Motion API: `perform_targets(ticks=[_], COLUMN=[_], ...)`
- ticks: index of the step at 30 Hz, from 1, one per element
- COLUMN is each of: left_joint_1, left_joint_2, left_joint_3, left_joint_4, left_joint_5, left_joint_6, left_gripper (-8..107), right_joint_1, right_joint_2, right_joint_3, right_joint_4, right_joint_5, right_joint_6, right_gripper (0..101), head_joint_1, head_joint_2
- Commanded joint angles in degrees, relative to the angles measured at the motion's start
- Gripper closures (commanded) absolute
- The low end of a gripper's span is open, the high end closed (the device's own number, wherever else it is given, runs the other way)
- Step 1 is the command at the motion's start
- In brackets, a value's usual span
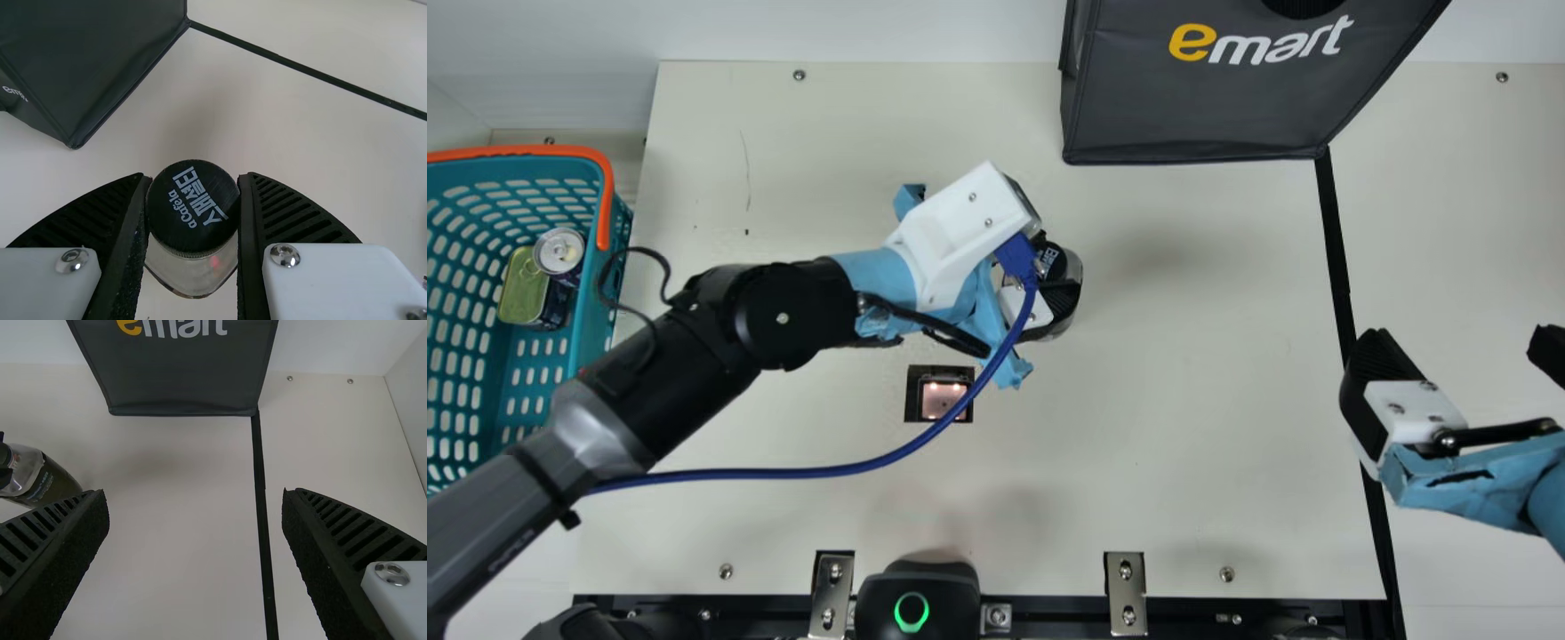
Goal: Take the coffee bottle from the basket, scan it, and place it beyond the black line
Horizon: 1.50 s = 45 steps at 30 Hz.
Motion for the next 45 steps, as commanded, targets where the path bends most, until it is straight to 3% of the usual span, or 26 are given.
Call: perform_targets(ticks=[1,14,38,45], left_joint_1=[-0.1,-0.3,0.0,0.7], left_joint_2=[0.6,3.2,4.3,3.4], left_joint_3=[-0.2,-0.2,-0.7,-1.0], left_joint_4=[-0.3,-2.0,-1.0,-0.1], left_joint_5=[-0.1,-0.4,-0.9,-0.7], left_joint_6=[0.8,4.2,5.3,4.6], left_gripper=[89,89,9,9], right_joint_1=[0.0,0.0,0.0,0.0], right_joint_2=[0.0,0.0,0.0,0.0], right_joint_3=[0.0,0.0,0.0,0.0], right_joint_4=[0.0,0.0,0.0,0.0], right_joint_5=[0.0,0.0,0.1,0.1], right_joint_6=[0.0,0.0,0.0,0.0], right_gripper=[10,10,10,10], head_joint_1=[-1.5,-1.5,-1.5,-1.5], head_joint_2=[0.1,0.1,0.1,0.1])
